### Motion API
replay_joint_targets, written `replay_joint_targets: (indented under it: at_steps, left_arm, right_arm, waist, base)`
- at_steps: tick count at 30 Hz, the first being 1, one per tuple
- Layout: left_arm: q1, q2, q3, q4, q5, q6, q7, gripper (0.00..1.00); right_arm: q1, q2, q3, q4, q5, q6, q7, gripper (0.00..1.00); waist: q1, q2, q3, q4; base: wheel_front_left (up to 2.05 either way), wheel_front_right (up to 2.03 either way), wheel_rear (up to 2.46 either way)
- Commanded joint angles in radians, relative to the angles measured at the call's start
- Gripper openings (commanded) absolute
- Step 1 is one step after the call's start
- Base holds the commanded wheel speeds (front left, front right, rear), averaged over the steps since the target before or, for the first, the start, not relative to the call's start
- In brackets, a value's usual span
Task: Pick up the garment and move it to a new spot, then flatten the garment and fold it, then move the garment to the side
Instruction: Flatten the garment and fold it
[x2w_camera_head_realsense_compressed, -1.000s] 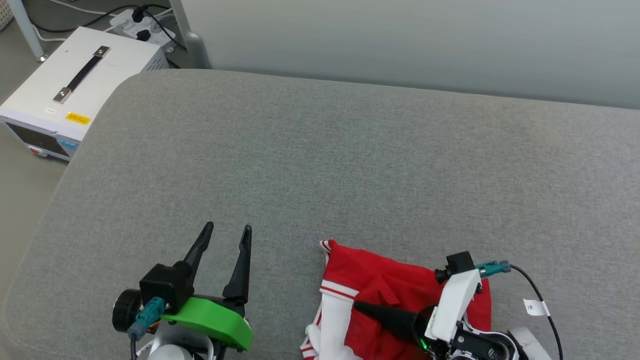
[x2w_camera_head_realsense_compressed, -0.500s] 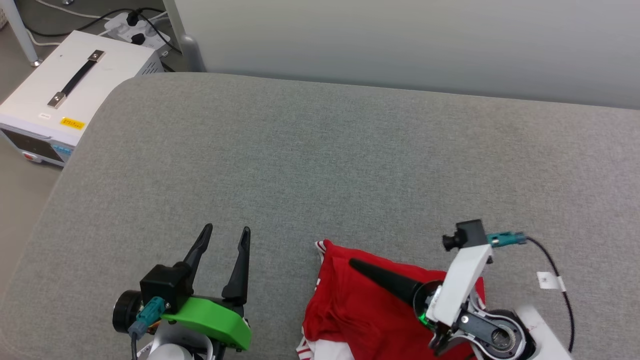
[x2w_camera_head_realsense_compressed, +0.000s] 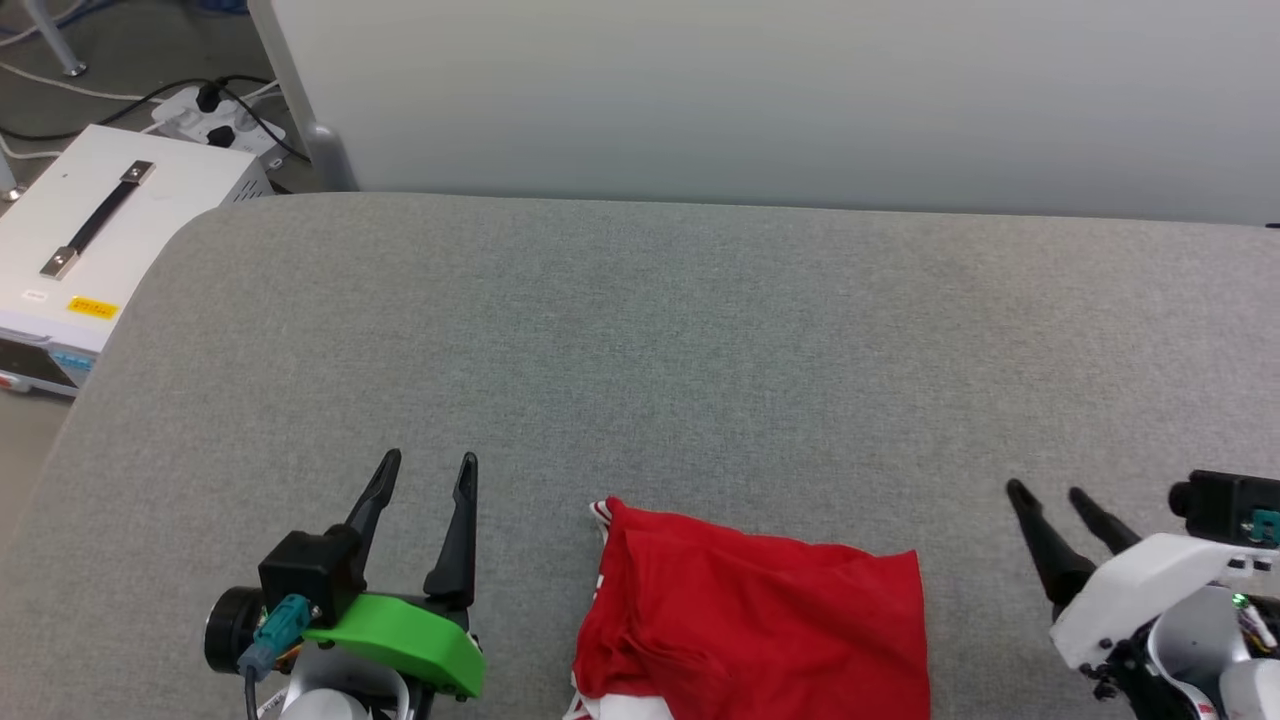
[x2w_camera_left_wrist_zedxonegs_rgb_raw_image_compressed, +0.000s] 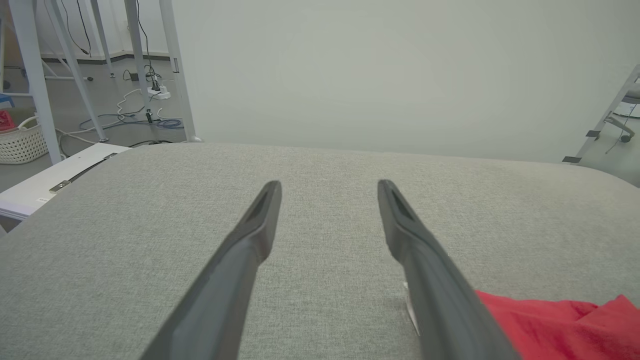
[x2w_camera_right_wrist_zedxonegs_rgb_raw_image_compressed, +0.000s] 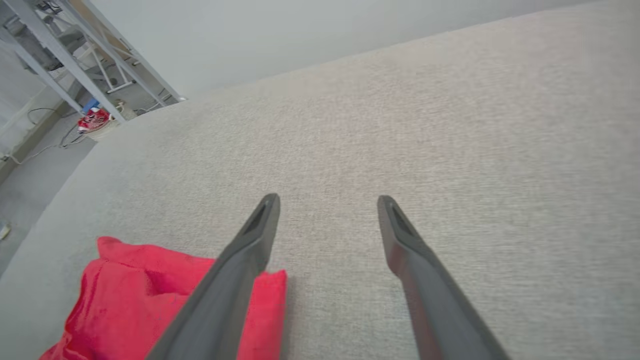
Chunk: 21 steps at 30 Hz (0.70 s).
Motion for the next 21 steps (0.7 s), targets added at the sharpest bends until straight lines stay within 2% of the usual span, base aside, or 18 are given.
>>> replay_joint_targets:
  at_steps: [1,5,9,13,21]
  left_arm:
    - [0.016,0.007,0.003,0.002,-0.01,0.006,-0.007,1.0]
    - [0.033,0.013,0.007,0.002,-0.011,0.012,-0.007,1.0]
    - [0.054,0.016,0.009,0.005,-0.012,0.019,-0.008,1.0]
    - [0.08,0.017,0.013,0.008,-0.014,0.033,-0.009,1.0]
    - [0.12,0.023,0.012,0.007,-0.017,0.045,-0.01,1.0]
  right_arm:
    - [0.02,0.01,-0.034,-0.028,-0.066,0.0,-0.027,1.0]
    - [0.066,0.024,-0.095,-0.093,-0.226,0.0,-0.1,1.0]
    - [0.11,0.038,-0.117,-0.15,-0.326,0.0,-0.219,1.0]
    - [0.166,0.056,-0.108,-0.182,-0.371,0.0,-0.281,1.0]
    - [0.258,0.079,-0.072,-0.202,-0.39,0.0,-0.306,1.0]
  waist:
    - [-0.0001,-0.0001,-0.017,-0.016]
    - [-0.0001,-0.0001,-0.038,-0.026]
    - [-0.0001,-0.0001,-0.06,-0.032]
    - [-0.0001,-0.0001,-0.087,-0.035]
    - [-0.0001,-0.0001,-0.118,-0.046]
  base:
    - [0.0,0.0,0.0]
    - [0.0,0.0,0.0]
    - [0.0,0.0,0.0]
    - [0.0,0.0,0.0]
    - [0.0,0.0,0.0]
